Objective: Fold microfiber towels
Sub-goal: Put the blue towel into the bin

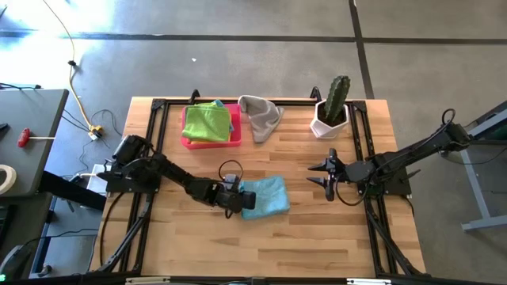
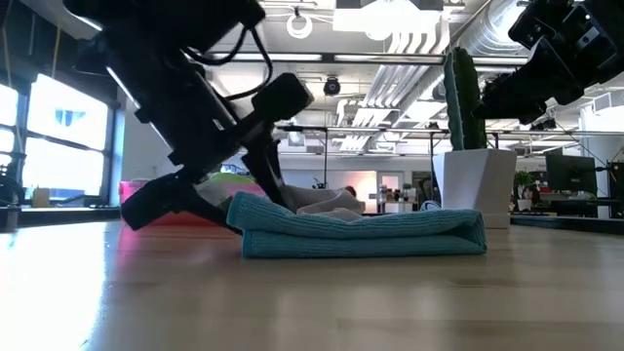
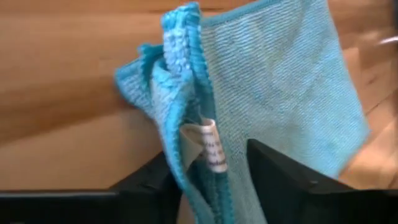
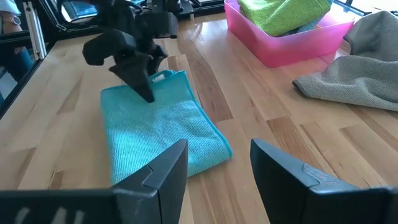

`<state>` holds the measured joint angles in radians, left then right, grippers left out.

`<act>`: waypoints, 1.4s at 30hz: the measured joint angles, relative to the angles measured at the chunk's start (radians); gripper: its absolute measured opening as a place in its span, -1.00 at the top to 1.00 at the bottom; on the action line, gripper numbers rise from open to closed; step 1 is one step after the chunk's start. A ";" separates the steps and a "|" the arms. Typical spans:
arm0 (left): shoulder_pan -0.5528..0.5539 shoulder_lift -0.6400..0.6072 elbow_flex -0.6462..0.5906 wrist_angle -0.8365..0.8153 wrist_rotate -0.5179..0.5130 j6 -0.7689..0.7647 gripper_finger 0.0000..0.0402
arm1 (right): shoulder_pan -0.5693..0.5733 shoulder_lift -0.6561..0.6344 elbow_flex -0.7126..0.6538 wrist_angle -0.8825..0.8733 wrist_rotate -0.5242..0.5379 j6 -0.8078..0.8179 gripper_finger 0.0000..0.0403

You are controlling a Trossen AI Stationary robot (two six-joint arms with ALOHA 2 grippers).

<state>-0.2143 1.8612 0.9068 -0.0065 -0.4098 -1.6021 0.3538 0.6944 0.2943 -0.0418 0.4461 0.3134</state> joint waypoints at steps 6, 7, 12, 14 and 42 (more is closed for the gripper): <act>0.050 0.001 -0.001 0.004 0.049 0.205 0.75 | 0.000 0.000 0.000 0.000 0.000 0.000 0.17; 0.058 0.001 -0.001 0.009 0.058 0.246 0.84 | 0.000 0.000 0.000 0.000 0.000 0.000 0.17; 0.114 -0.006 -0.001 0.063 0.114 0.430 0.94 | 0.000 0.000 0.000 0.000 0.000 0.000 0.17; 0.151 -0.010 0.000 0.113 0.174 0.498 0.94 | 0.000 0.000 0.000 0.000 0.000 0.000 0.17; 0.863 -0.244 0.378 -0.562 0.470 1.194 0.98 | 0.000 0.006 0.001 -0.022 0.000 0.000 0.17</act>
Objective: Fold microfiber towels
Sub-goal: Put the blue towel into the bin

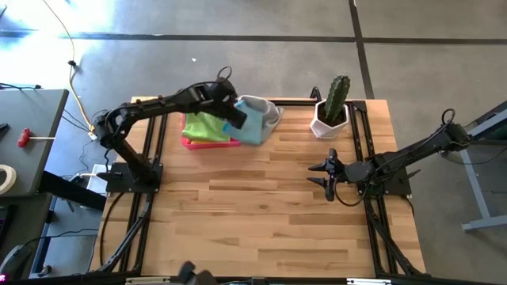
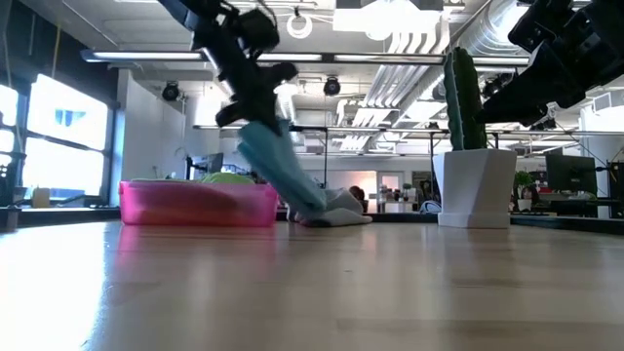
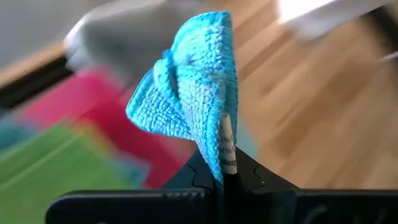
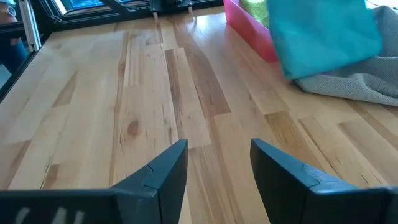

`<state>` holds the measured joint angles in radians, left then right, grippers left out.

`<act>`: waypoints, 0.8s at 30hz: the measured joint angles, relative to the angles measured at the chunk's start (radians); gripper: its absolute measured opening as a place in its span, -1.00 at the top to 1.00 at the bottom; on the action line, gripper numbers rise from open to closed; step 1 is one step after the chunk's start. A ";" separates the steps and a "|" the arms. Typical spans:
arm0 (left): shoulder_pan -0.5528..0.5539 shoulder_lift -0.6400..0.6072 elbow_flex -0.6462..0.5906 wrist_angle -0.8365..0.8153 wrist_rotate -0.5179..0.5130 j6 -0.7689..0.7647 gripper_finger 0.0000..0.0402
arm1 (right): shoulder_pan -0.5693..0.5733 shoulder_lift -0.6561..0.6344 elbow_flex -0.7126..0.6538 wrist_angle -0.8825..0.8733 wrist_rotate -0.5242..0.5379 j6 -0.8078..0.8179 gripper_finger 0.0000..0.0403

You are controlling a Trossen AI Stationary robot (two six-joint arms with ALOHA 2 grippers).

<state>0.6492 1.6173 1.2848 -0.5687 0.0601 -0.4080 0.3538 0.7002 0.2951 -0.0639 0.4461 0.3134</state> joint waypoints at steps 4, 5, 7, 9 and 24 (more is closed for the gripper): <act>0.071 0.000 -0.001 -0.165 -0.001 0.001 0.98 | 0.000 0.000 0.000 0.000 0.000 0.000 0.17; 0.084 0.000 -0.001 -0.191 -0.008 0.001 0.98 | 0.000 0.000 0.000 0.000 0.000 0.000 0.17; 0.112 -0.004 -0.001 -0.223 -0.032 0.001 0.98 | 0.000 0.000 0.000 0.000 0.000 0.000 0.17; 0.140 -0.025 -0.001 -0.254 -0.049 0.001 0.98 | 0.000 0.000 0.000 0.000 0.000 0.000 0.17; 0.216 -0.130 0.000 -0.559 -0.247 0.028 0.98 | 0.000 0.000 0.000 -0.001 0.000 0.000 0.17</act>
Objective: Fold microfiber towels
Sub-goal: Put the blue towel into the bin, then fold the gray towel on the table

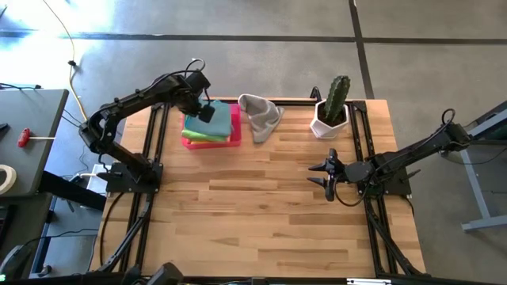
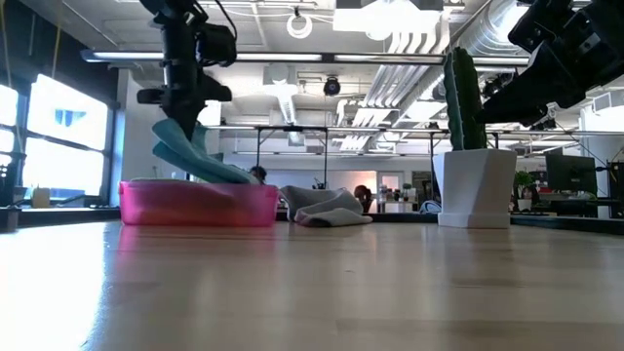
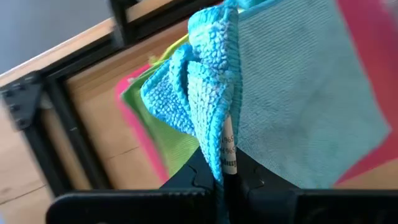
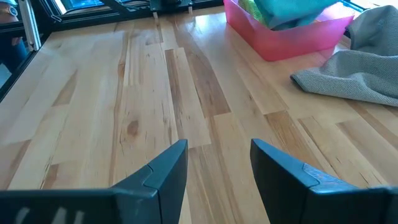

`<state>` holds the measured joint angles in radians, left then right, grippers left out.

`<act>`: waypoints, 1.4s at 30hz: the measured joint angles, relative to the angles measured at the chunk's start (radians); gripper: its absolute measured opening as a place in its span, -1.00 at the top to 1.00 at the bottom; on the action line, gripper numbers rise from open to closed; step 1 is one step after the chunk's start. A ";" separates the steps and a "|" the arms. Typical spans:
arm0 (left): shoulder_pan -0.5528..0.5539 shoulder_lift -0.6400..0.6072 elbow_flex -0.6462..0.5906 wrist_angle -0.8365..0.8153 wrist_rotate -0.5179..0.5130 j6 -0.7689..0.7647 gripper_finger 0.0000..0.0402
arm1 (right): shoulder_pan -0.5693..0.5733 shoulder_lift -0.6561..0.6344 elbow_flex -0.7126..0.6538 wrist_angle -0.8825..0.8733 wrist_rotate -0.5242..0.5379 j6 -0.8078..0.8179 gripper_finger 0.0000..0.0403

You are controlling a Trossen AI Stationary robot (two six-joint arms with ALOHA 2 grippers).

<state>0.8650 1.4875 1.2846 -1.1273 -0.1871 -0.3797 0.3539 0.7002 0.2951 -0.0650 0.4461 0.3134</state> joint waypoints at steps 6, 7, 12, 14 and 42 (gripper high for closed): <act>-0.001 0.000 0.000 -0.028 -0.073 -0.009 0.98 | 0.000 0.000 0.000 0.000 0.000 0.000 0.17; -0.001 0.000 0.000 -0.026 -0.075 -0.009 0.98 | 0.000 0.000 0.000 0.000 0.000 0.000 0.17; -0.001 0.000 0.000 0.008 -0.085 0.010 0.93 | 0.000 0.000 0.000 0.000 0.000 0.000 0.17; -0.006 0.005 0.000 0.013 -0.085 0.013 0.87 | 0.000 0.000 0.000 0.000 0.000 0.000 0.17; -0.049 -0.045 -0.001 0.172 0.014 -0.023 0.02 | 0.000 0.000 -0.001 0.000 0.000 0.000 0.17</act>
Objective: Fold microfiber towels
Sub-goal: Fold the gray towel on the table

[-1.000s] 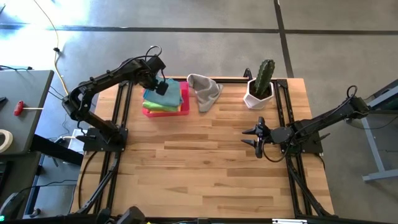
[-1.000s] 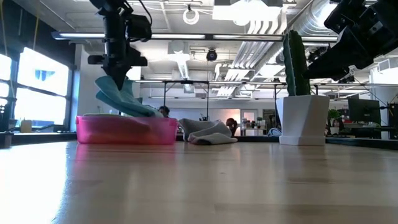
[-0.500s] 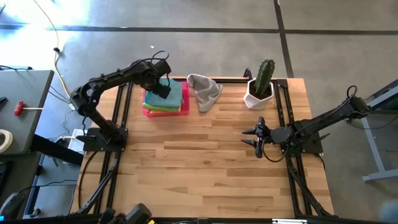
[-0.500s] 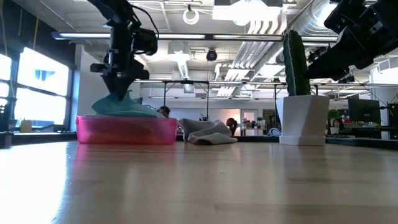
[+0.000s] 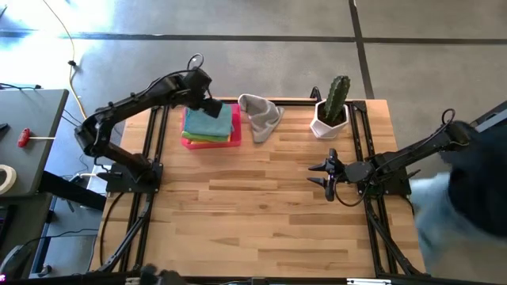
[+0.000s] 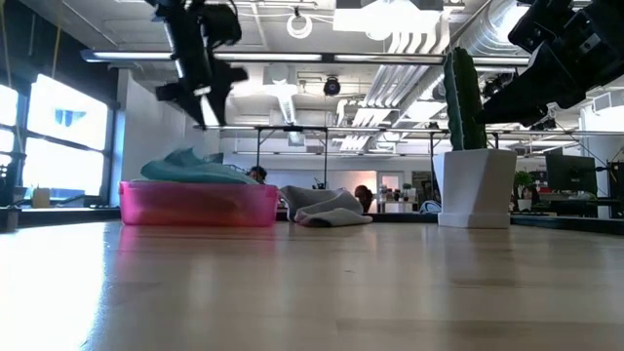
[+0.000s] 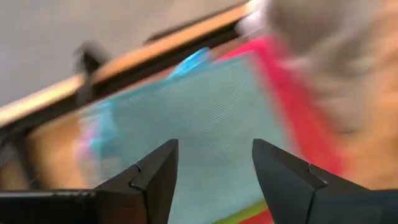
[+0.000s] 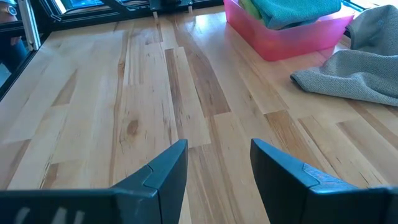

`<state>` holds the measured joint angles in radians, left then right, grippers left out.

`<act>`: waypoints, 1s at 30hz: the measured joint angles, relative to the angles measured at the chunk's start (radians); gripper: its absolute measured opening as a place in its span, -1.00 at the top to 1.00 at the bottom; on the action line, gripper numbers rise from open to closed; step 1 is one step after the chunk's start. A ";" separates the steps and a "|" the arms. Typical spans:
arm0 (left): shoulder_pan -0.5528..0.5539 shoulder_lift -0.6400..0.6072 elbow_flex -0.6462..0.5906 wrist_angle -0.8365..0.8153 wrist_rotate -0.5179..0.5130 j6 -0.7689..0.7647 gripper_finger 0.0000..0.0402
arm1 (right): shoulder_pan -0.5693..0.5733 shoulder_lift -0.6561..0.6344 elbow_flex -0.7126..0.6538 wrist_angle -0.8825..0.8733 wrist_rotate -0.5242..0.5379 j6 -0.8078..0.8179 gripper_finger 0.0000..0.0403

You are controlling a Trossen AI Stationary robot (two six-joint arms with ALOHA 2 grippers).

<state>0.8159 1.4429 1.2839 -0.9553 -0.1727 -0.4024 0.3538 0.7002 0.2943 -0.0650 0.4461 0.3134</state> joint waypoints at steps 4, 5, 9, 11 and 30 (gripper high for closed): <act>-0.082 -0.012 0.001 0.200 0.119 0.079 -0.03 | 0.000 0.000 0.000 0.000 0.000 0.000 0.17; -0.110 -0.004 0.001 0.248 0.131 0.101 -0.04 | 0.000 0.000 0.000 0.000 0.000 0.000 0.17; -0.227 0.073 0.002 0.440 0.073 0.196 -0.05 | 0.000 0.000 0.000 0.000 0.000 0.000 0.17; -0.269 0.127 0.001 0.515 -0.001 0.237 -0.05 | 0.000 0.000 0.000 0.000 0.000 0.000 0.17; -0.265 0.570 0.000 0.842 0.117 0.537 -0.05 | 0.000 0.000 0.000 -0.003 0.000 0.000 0.17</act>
<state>0.5513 2.0125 1.2839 -0.1129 -0.0558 0.1345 0.3541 0.6999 0.2943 -0.0676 0.4460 0.3134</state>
